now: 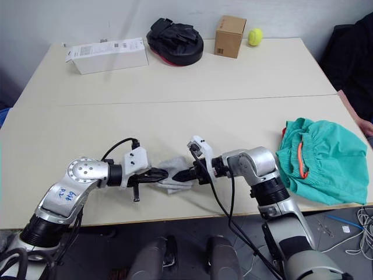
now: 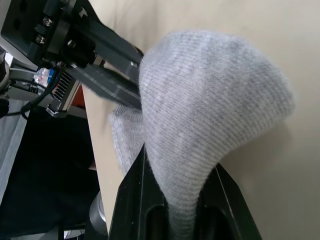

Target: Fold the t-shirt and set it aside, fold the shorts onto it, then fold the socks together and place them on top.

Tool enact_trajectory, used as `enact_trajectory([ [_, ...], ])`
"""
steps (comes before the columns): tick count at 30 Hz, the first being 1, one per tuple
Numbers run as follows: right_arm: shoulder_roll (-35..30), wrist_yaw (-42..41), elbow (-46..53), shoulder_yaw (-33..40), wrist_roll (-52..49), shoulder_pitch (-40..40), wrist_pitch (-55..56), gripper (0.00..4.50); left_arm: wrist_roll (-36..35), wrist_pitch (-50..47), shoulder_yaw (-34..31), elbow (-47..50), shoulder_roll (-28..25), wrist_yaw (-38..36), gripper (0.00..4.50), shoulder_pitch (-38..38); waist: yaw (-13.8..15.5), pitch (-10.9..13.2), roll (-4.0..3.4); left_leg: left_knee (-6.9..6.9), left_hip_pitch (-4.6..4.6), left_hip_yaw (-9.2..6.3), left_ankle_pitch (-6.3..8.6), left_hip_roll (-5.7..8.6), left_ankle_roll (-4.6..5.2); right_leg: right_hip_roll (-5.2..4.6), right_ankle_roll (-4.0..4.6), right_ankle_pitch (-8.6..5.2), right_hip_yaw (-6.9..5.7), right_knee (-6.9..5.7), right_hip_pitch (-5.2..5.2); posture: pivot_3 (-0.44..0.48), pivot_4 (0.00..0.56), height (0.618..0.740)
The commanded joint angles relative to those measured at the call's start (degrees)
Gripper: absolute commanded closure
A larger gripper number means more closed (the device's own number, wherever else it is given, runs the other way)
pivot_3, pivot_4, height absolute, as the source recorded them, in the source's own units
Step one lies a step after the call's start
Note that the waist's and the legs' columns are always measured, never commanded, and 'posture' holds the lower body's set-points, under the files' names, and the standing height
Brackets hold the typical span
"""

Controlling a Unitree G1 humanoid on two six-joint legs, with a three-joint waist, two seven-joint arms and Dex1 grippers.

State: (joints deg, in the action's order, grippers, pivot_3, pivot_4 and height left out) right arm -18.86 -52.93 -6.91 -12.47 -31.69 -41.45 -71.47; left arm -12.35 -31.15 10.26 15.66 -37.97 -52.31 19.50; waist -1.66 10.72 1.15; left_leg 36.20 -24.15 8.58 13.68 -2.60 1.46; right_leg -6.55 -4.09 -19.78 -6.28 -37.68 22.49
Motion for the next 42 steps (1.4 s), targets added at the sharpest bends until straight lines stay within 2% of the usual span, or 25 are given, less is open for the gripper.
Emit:
enact_trajectory([
  [1,-1.69,0.2,3.22,5.27,-3.31,-0.23,-1.19,4.43,-7.07,-3.83,-5.68,5.34,0.67,-0.37,3.04,0.11,0.09,0.01,0.0,0.0,-0.06,0.0,0.0,0.0,0.0,0.0,0.0,0.0,-0.01,0.01,0.04,0.0,0.15,0.74],
  [5,-5.87,0.88,8.01,11.58,-7.28,0.63,-5.37,4.43,-15.3,-9.14,-11.65,9.71,-0.22,-1.29,1.8,0.1,0.06,0.01,0.0,-0.02,-0.09,-0.01,0.0,0.01,0.0,0.0,-0.01,0.0,-0.01,0.08,0.03,0.0,0.15,0.74],
  [10,-14.22,1.74,13.53,24.11,-13.56,1.48,-12.25,4.43,-17.13,-9.72,-12.79,10.53,-0.94,-0.34,0.18,0.49,0.13,0.02,0.0,-0.05,-0.08,-0.02,0.01,0.02,0.0,0.0,-0.01,0.0,-0.03,0.16,0.0,0.0,0.15,0.74],
  [11,-16.2,2.01,13.71,26.91,-14.33,1.53,-13.21,4.43,-17.09,-9.39,-12.5,10.17,-0.71,-0.17,0.0,0.84,0.17,0.03,-0.01,-0.05,-0.08,-0.02,0.01,0.02,0.01,0.0,-0.01,0.0,-0.03,0.17,0.0,0.0,0.15,0.74],
  [17,-30.21,4.65,7.31,40.75,-13.85,1.37,-16.33,4.43,-16.5,-7.07,-9.89,8.64,2.65,1.31,0.0,2.51,0.68,0.06,-0.04,-0.06,-0.11,-0.01,0.02,0.08,0.07,0.0,-0.01,0.0,-0.01,0.29,-0.03,0.0,0.15,0.74],
  [24,-44.42,3.38,-2.44,48.9,-12.38,6.13,-14.52,4.43,-15.74,-5.91,-7.7,8.76,3.86,2.24,0.0,2.34,0.9,0.07,-0.04,-0.08,-0.06,0.16,0.0,0.05,0.07,0.05,0.0,0.0,0.08,0.33,-0.02,0.0,0.15,0.74],
  [27,-49.22,0.61,-7.71,49.91,-10.23,12.06,-10.22,4.43,-15.42,-5.37,-7.3,8.23,3.89,2.49,0.0,2.65,1.31,0.07,-0.04,-0.07,-0.06,0.18,-0.04,0.05,0.1,0.07,0.02,-0.02,0.11,0.35,-0.02,0.0,0.15,0.74],
  [33,-48.37,0.96,-14.44,43.5,-4.42,19.28,-0.37,4.43,-15.04,-4.86,-6.58,8.02,4.04,2.94,0.0,3.57,1.44,0.07,-0.04,-0.03,-0.04,0.32,-0.07,0.05,0.19,0.09,-0.02,0.01,0.21,0.58,-0.13,0.0,0.15,0.74],
  [38,-44.34,7.24,-23.95,39.16,2.57,17.13,10.49,4.43,-15.09,-5.08,-6.6,8.16,4.06,3.32,0.0,4.68,1.51,0.07,-0.04,-0.02,-0.04,0.34,-0.1,0.05,0.15,0.12,-0.02,0.01,0.21,0.56,-0.1,0.0,0.15,0.74],
  [42,-44.17,7.99,-28.74,39.03,3.09,14.15,10.72,3.1,-15.71,-5.69,-6.71,9.43,3.82,3.42,0.0,4.93,1.51,0.08,-0.07,-0.02,-0.04,0.4,-0.13,0.06,0.13,0.13,-0.03,0.02,0.26,0.55,-0.08,0.0,0.15,0.74],
])
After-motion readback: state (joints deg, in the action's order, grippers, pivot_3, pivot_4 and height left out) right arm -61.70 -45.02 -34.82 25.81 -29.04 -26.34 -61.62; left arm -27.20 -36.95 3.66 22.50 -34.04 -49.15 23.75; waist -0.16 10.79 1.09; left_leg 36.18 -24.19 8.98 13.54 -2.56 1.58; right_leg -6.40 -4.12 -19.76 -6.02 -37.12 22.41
